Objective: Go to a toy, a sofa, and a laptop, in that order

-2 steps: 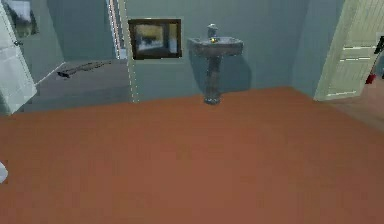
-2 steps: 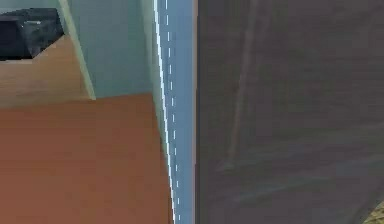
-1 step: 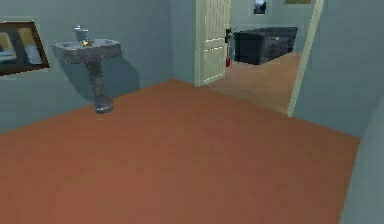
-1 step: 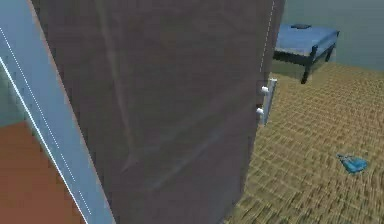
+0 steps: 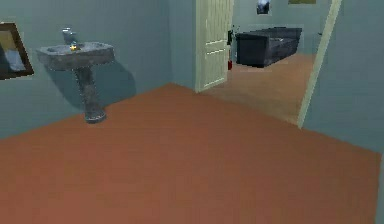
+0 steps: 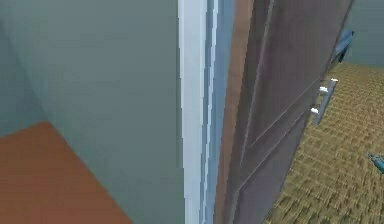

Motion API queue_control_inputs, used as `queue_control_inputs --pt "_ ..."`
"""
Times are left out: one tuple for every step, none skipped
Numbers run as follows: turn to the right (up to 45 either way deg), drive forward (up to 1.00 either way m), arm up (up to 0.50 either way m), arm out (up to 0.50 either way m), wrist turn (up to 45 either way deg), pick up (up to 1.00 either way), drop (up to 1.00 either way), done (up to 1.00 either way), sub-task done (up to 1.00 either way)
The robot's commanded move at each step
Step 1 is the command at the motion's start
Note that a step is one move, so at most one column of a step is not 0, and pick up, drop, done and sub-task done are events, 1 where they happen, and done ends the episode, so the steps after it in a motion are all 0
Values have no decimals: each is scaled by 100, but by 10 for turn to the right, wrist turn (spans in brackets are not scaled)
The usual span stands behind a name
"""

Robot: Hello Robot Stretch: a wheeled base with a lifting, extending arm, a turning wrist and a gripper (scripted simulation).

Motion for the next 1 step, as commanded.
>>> queue_control_inputs --pt "210 0 0 0 0 0 0 0 0"
